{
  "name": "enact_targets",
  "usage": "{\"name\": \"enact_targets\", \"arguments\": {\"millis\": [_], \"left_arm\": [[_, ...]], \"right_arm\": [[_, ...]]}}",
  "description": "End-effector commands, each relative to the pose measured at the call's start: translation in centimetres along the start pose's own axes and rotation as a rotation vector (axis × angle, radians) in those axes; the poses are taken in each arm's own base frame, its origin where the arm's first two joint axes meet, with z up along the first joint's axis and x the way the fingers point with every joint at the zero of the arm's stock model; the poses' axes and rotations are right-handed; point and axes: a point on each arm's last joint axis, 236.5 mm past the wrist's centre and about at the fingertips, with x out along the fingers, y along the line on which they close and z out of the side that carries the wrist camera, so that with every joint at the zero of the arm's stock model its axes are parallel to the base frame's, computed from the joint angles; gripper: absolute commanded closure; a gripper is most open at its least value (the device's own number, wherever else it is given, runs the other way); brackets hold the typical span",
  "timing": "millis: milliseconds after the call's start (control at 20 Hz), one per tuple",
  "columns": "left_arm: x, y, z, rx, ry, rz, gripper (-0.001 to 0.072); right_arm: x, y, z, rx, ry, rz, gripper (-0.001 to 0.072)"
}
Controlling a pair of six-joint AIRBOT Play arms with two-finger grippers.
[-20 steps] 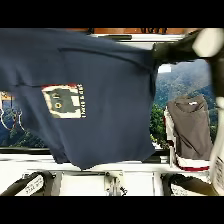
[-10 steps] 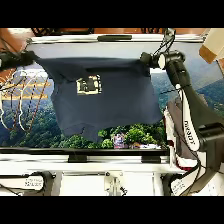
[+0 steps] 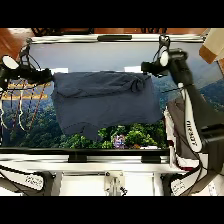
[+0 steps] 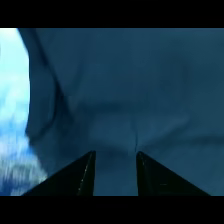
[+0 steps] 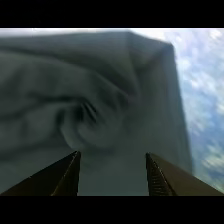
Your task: Fold the shirts.
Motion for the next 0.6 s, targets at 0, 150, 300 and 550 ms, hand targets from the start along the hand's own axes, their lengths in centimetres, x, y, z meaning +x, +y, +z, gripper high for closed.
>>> {"name": "enact_targets", "arguments": {"millis": [0, 150, 300, 550], "left_arm": [[-3.0, 1.0, -11.3, -0.034, 0.458, -0.052, 0.0361], [-2.0, -0.5, -16.9, -0.117, 0.483, -0.191, 0.0138], [-0.1, -2.6, -21.7, -0.208, 0.436, -0.326, 0.0141], [1.9, -1.9, -24.9, -0.208, 0.45, -0.318, 0.0153]], "right_arm": [[-4.6, -4.0, -5.8, -0.12, 0.271, -0.046, 0.0187], [-5.6, -4.3, -9.9, -0.112, 0.455, 0.044, 0.0187], [-5.6, -3.0, -10.6, -0.109, 0.479, 0.11, 0.0187], [-5.5, -1.5, -10.4, -0.129, 0.461, 0.137, 0.0187]]}}
